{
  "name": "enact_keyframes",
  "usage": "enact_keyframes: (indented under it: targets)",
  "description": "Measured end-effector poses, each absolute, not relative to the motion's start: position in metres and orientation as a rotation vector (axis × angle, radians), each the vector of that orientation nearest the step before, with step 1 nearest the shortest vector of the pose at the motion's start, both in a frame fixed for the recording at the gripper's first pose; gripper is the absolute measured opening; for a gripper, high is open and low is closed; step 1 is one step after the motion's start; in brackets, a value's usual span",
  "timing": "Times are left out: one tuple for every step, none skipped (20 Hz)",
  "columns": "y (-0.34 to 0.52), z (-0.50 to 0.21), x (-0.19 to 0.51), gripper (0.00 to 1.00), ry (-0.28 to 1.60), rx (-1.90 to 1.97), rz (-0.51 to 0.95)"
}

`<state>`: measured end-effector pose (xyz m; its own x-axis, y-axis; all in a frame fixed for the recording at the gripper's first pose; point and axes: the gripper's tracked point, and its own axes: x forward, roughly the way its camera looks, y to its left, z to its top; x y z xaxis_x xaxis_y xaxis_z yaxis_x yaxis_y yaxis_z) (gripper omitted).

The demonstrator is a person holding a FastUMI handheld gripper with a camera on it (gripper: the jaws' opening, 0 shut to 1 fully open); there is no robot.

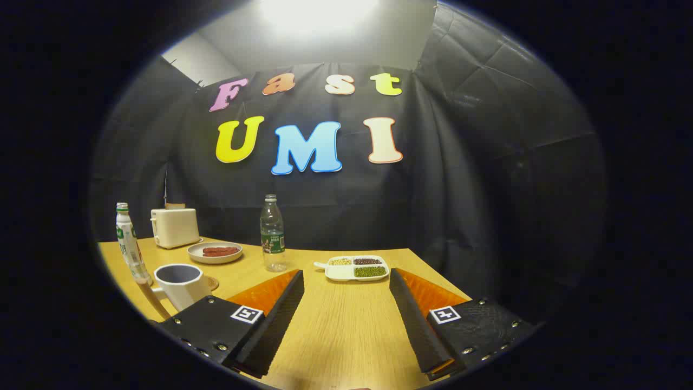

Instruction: Take the bottle from table, then pour the juice into the cup, finally place the bottle on the coaster

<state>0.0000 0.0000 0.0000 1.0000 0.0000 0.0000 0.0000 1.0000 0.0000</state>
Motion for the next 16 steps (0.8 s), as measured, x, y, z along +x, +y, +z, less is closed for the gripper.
enact_keyframes:
  targets:
    - [0.007,0.005,0.000,0.96,-0.004,0.020,0.003]
    - [0.016,0.011,-0.003,0.96,-0.005,0.035,0.009]
    - [0.023,0.014,-0.007,0.96,-0.003,0.042,0.010]
    - [0.030,0.018,-0.012,0.96,0.001,0.042,0.002]
    - [0.037,0.022,-0.020,0.96,0.003,0.032,-0.005]
    - [0.047,0.027,-0.027,0.96,0.005,0.022,-0.010]
    - [0.057,0.033,-0.037,0.96,0.003,0.014,-0.012]
    - [0.069,0.040,-0.046,0.96,-0.003,0.010,-0.012]
    - [0.081,0.048,-0.056,0.96,-0.015,0.011,-0.012]
    - [0.095,0.054,-0.066,0.96,-0.028,0.012,-0.009]
    - [0.109,0.061,-0.076,0.96,-0.044,0.011,-0.008]
    - [0.122,0.066,-0.083,0.96,-0.061,0.011,-0.005]
    - [0.137,0.070,-0.091,0.96,-0.072,0.013,0.001]
    - [0.153,0.070,-0.097,0.96,-0.079,0.016,0.013]
    - [0.168,0.072,-0.103,0.96,-0.086,0.020,0.026]
    - [0.181,0.071,-0.107,0.96,-0.090,0.030,0.037]
